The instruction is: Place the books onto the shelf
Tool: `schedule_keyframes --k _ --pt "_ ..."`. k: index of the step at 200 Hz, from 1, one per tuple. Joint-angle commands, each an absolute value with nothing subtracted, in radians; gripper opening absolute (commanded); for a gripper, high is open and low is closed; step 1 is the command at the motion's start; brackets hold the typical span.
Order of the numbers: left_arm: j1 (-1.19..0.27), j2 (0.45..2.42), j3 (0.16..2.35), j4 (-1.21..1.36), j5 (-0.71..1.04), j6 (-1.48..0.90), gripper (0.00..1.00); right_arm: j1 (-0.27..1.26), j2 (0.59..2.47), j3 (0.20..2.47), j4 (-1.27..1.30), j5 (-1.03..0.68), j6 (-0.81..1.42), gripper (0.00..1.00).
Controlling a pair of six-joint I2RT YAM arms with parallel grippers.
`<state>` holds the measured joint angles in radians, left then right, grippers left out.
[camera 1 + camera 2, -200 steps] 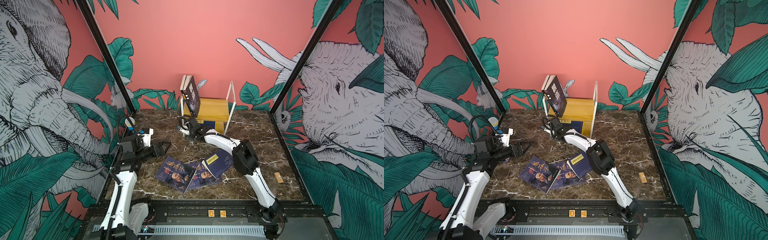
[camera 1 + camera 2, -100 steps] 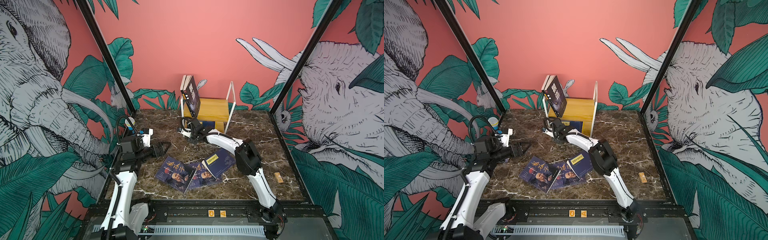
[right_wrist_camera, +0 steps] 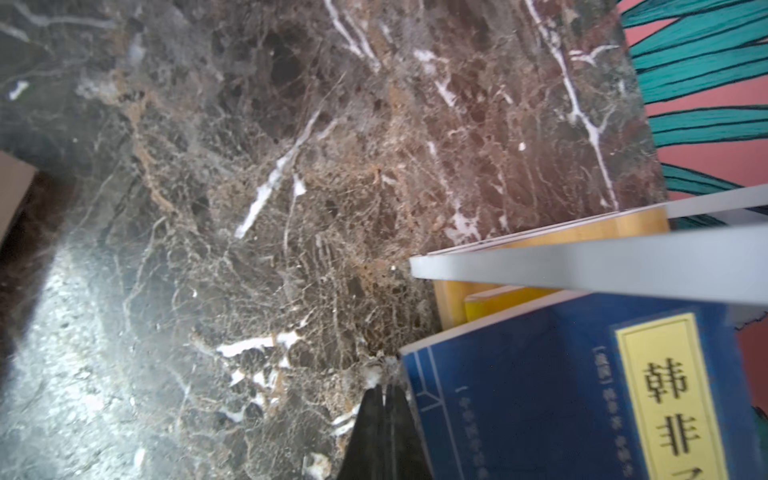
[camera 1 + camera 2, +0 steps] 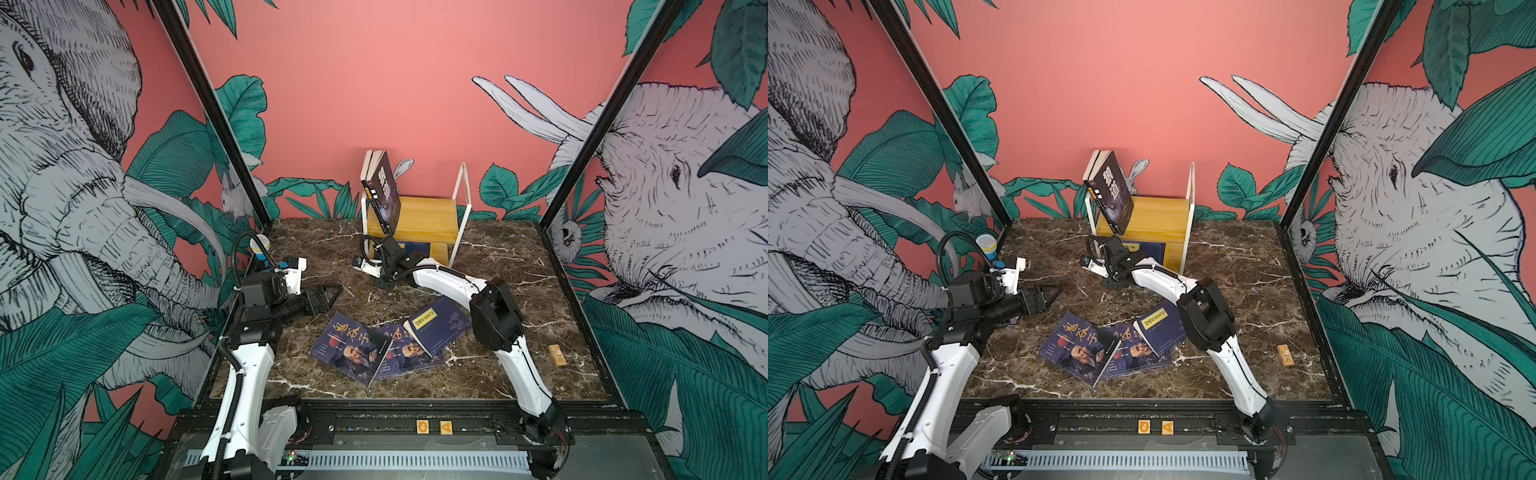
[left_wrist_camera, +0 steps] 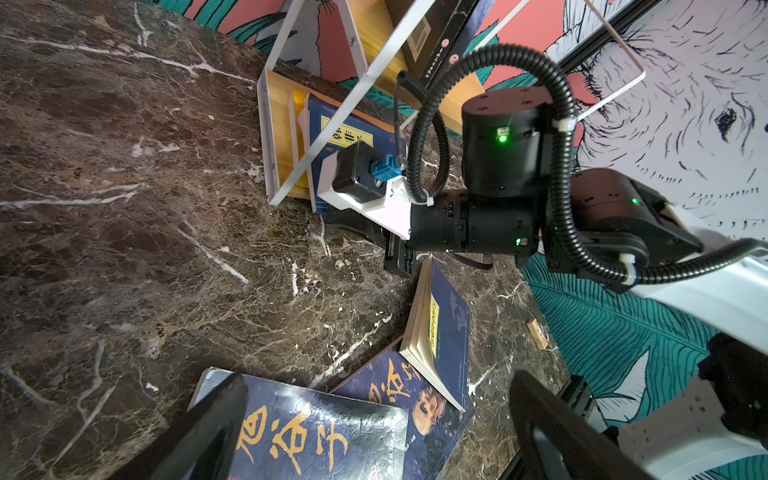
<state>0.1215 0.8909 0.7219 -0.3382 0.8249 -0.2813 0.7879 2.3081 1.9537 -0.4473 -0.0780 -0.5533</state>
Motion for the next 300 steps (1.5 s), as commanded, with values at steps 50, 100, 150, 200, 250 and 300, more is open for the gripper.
schedule_keyframes --k 50,100,150,200,250,300 --pt "0.128 0.881 0.713 -0.334 0.834 -0.279 0.99 0.801 2.357 1.974 -0.397 0.099 -0.642 0.00" --pt "0.131 0.882 0.715 -0.339 0.832 -0.279 0.99 0.796 2.362 1.983 -0.358 0.168 -0.649 0.00" --pt "0.133 0.883 0.713 -0.339 0.835 -0.281 0.99 0.784 2.342 1.973 -0.305 0.238 -0.681 0.00" --pt "0.136 0.882 0.713 -0.343 0.834 -0.280 0.99 0.772 2.310 1.952 -0.326 0.227 -0.688 0.00" --pt "0.139 0.880 0.714 -0.343 0.838 -0.279 0.99 0.773 2.186 1.838 -0.462 0.060 -0.661 0.00" --pt "0.144 0.876 0.714 -0.345 0.841 -0.281 0.99 0.763 2.094 1.700 -0.529 0.092 -0.658 0.00"
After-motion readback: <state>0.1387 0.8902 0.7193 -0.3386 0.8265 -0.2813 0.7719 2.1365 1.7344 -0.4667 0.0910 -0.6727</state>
